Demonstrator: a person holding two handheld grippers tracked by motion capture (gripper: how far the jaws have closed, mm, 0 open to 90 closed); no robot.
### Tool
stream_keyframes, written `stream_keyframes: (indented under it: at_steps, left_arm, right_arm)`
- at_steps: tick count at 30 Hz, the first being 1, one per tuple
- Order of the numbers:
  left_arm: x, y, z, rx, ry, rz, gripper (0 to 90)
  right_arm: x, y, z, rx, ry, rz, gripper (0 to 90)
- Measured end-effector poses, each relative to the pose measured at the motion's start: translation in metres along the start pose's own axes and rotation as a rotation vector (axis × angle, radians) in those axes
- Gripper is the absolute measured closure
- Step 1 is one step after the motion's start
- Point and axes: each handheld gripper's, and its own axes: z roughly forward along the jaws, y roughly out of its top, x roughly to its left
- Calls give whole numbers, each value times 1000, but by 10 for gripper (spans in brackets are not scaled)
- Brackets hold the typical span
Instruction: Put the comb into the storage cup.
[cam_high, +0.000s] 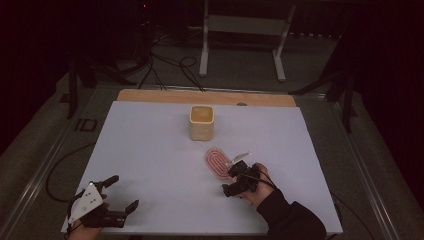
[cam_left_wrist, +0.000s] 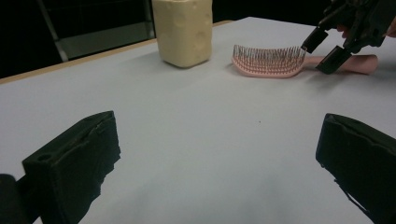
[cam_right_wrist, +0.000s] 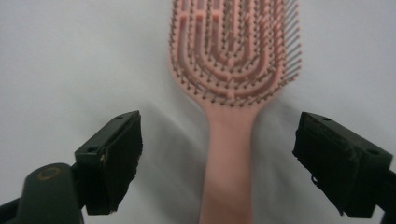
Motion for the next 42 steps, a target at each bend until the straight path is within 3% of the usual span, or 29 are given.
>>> stream_keyframes:
  at_steps: [3, 8, 12, 14, 22, 34, 42]
  left_arm:
    - [0, 0, 0, 1, 0, -5, 0]
    - [0, 0, 0, 0, 1, -5, 0]
    - [0, 0, 0, 2, 2, -2, 0]
    - [0, 0, 0, 1, 2, -3, 0]
    - [0, 0, -1, 2, 3, -5, 0]
    - [0, 1, -2, -5, 4, -7, 0]
    - [1, 1, -1, -8, 5, -13, 0]
  right_arm:
    - [0, 1, 0, 17, -4, 16, 171]
    - [-5, 7, -3, 41, -9, 51, 301]
    - [-5, 9, -1, 65, 22, 68, 381]
    - [-6, 9, 0, 72, 16, 62, 385]
    - [-5, 12, 7, 127, 5, 63, 582]
    - [-6, 17, 10, 172, 8, 44, 668]
    - [-7, 15, 10, 155, 28, 58, 695]
